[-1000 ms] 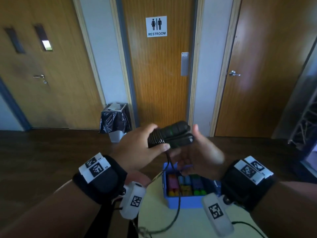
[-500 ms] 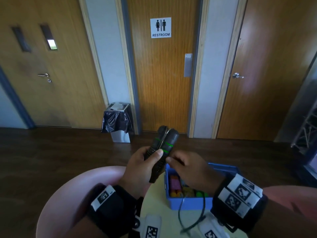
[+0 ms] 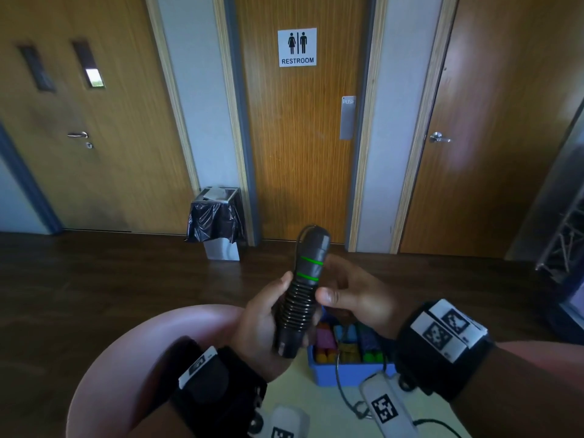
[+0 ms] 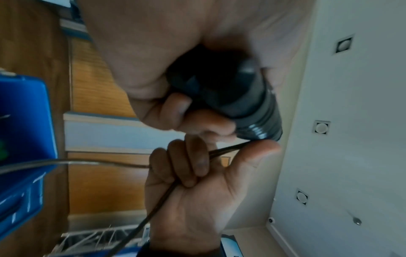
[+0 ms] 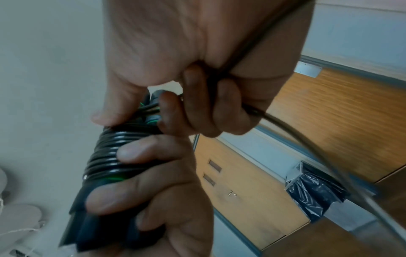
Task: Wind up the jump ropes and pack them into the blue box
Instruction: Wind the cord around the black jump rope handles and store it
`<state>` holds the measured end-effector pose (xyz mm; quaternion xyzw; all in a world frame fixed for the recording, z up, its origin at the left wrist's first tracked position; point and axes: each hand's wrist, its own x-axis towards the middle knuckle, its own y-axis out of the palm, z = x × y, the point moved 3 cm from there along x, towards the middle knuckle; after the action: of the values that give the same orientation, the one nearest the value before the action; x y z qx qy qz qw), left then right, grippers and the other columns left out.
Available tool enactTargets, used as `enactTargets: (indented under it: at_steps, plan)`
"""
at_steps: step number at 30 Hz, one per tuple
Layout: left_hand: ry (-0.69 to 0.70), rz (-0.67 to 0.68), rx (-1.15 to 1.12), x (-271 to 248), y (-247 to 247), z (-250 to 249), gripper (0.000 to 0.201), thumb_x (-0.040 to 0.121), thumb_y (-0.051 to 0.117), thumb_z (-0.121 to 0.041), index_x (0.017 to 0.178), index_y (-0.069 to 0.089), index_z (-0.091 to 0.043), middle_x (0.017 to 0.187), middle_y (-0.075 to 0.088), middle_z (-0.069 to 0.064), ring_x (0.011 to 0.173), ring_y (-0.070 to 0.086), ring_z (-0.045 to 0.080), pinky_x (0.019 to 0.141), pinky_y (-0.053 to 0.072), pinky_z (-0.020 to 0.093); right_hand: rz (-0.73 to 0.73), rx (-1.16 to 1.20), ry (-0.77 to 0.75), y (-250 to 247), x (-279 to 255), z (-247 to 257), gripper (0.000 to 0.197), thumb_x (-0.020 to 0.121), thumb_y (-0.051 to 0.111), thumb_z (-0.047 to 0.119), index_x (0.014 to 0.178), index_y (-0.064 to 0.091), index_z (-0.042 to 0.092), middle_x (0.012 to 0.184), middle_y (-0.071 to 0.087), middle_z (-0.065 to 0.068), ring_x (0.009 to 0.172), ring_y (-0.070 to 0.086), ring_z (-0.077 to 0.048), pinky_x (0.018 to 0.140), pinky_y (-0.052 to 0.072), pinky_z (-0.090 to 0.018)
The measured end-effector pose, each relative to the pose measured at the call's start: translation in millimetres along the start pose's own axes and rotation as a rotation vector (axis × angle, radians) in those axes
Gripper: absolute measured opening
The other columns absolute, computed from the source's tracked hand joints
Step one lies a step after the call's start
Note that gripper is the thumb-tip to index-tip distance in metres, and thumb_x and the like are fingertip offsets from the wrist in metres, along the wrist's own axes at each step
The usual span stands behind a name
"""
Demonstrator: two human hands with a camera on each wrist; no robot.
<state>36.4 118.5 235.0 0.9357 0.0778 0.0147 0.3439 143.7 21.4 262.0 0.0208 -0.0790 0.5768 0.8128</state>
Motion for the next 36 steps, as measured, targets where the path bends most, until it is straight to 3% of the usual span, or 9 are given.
enactTargets:
  at_steps: [3, 6, 10, 14, 19, 23, 28, 33, 36]
  plan:
    - [-0.13, 0.239, -0.044, 1, 3, 2, 0.05, 0.089, 0.055, -0.052, 0.121, 0.063, -0.015, 0.063, 0.058, 0.014, 0.039, 0.053, 0.018, 0.043, 0.031, 0.024, 0.09, 0.033, 0.002, 6, -3, 18, 0.051, 0.075, 0.081, 0.03, 0.118, 0.056, 0.016, 0.093, 0.074, -0.002, 0.083, 0.072, -0.011, 0.072, 0.055, -0.021]
    - [-0.237, 0.354, 0.074, 0, 0, -2, 0.058, 0.089, 0.059, -0.054, 0.132, 0.051, -0.015, 0.062, 0.058, 0.014, 0.039, 0.055, 0.018, 0.041, 0.032, 0.023, 0.122, -0.088, 0.031, 7, -7, 26, 0.056, 0.073, 0.083, 0.027, 0.123, 0.058, 0.02, 0.108, 0.072, 0.002, 0.108, 0.066, -0.011, 0.091, 0.051, -0.024]
    - [-0.301, 0.427, 0.163, 0, -4, -14, 0.065, 0.088, 0.059, -0.06, 0.135, 0.05, -0.018, 0.061, 0.057, 0.012, 0.038, 0.053, 0.015, 0.039, 0.027, 0.024, 0.123, -0.024, -0.001, 16, -9, 23, 0.054, 0.078, 0.08, 0.028, 0.121, 0.063, 0.001, 0.119, 0.067, -0.023, 0.112, 0.063, -0.04, 0.092, 0.052, -0.044]
    - [-0.241, 0.224, 0.344, 6, -4, -27, 0.072, 0.088, 0.052, -0.065, 0.127, 0.053, -0.005, 0.069, 0.062, 0.013, 0.047, 0.057, 0.02, 0.044, 0.035, 0.027, -0.054, 0.04, 0.013, 13, -12, 16, 0.046, 0.074, 0.084, 0.034, 0.109, 0.07, 0.01, 0.11, 0.072, -0.015, 0.108, 0.066, -0.031, 0.095, 0.053, -0.041]
    - [0.22, 0.007, 0.993, 5, -1, -27, 0.045, 0.088, 0.039, -0.07, 0.101, 0.061, -0.033, 0.09, 0.068, 0.002, 0.082, 0.066, 0.017, 0.074, 0.051, 0.041, -0.35, -0.028, 0.067, 6, -13, 5, 0.021, 0.08, 0.078, 0.029, 0.097, 0.074, 0.018, 0.1, 0.076, -0.007, 0.099, 0.071, -0.022, 0.088, 0.055, -0.036]
    - [0.228, -0.166, 0.881, 11, -14, -3, 0.053, 0.076, 0.051, -0.08, 0.098, 0.065, -0.034, 0.091, 0.072, 0.004, 0.085, 0.07, 0.027, 0.081, 0.054, 0.056, -0.31, -0.116, 0.213, 10, -17, 1, 0.025, 0.09, 0.068, 0.036, 0.103, 0.072, 0.016, 0.094, 0.077, -0.004, 0.09, 0.073, -0.02, 0.092, 0.057, -0.043]
    - [0.184, -0.234, 0.764, 6, -28, 8, 0.041, 0.077, 0.066, -0.063, 0.093, 0.069, -0.025, 0.084, 0.072, 0.011, 0.073, 0.068, 0.027, 0.065, 0.052, 0.042, -0.061, -0.243, 0.364, 8, -29, 7, 0.021, 0.101, 0.056, 0.029, 0.095, 0.063, 0.01, 0.054, 0.057, 0.01, 0.045, 0.048, -0.002, 0.047, 0.038, -0.015]
    - [0.158, -0.274, 0.629, -1, -38, 0, 0.051, 0.088, 0.066, -0.047, 0.102, 0.057, 0.001, 0.073, 0.065, 0.022, 0.061, 0.059, 0.031, 0.053, 0.046, 0.03, -0.072, -0.876, 0.344, -19, -39, 11, 0.023, 0.101, 0.049, 0.035, 0.092, 0.065, 0.021, 0.078, 0.065, 0.007, 0.07, 0.058, -0.01, 0.069, 0.047, -0.035]
    - [0.06, -0.202, 0.601, -3, -39, -1, 0.045, 0.093, 0.064, -0.032, 0.116, 0.053, 0.005, 0.078, 0.063, 0.022, 0.065, 0.058, 0.029, 0.061, 0.048, 0.034, -0.125, -1.198, 0.106, -21, -43, 32, 0.023, 0.103, 0.042, 0.039, 0.091, 0.06, 0.03, 0.078, 0.059, 0.014, 0.073, 0.054, -0.002, 0.069, 0.043, -0.025]
